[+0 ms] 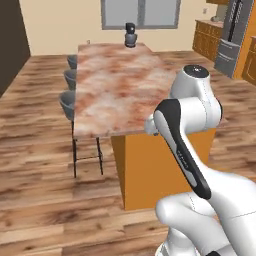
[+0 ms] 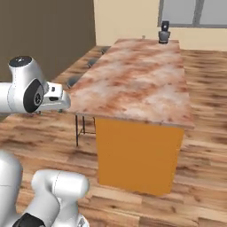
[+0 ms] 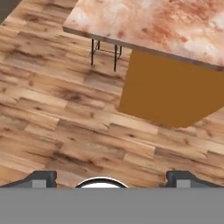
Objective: Navigate to the stove.
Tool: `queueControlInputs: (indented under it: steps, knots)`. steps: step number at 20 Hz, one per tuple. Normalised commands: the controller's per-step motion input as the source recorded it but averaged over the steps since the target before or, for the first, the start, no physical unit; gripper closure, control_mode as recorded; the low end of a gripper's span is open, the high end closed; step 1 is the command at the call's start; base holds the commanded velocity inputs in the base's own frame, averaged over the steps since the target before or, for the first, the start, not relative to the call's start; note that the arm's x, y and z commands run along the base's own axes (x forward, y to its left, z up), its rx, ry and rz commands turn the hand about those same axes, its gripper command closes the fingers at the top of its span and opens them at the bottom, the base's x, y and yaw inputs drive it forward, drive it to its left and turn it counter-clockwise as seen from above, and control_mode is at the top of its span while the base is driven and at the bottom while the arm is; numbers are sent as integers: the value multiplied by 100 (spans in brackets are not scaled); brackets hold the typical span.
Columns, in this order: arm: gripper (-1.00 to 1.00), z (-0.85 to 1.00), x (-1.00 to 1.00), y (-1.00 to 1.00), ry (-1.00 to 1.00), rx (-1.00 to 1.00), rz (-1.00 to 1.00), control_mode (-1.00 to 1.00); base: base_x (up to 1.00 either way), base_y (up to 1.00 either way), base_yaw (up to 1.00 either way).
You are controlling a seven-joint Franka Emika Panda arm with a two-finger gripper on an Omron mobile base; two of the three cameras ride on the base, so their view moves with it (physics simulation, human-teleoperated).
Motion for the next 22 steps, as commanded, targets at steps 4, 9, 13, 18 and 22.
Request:
queueControlInputs:
  steps: [4, 9, 13, 18, 22]
  knots:
    - [-100, 0, 0, 0, 0, 0, 0, 100, -21, -14, -86]
    - [-100, 0, 0, 0, 0, 0, 0, 100, -6, -50, -78]
    - [-100, 0, 0, 0, 0, 0, 0, 100, 0, -87, -47]
    - [-100, 0, 0, 0, 0, 0, 0, 100, 12, -100, -9]
    - [-100, 0, 0, 0, 0, 0, 0, 100, 14, -100, -11]
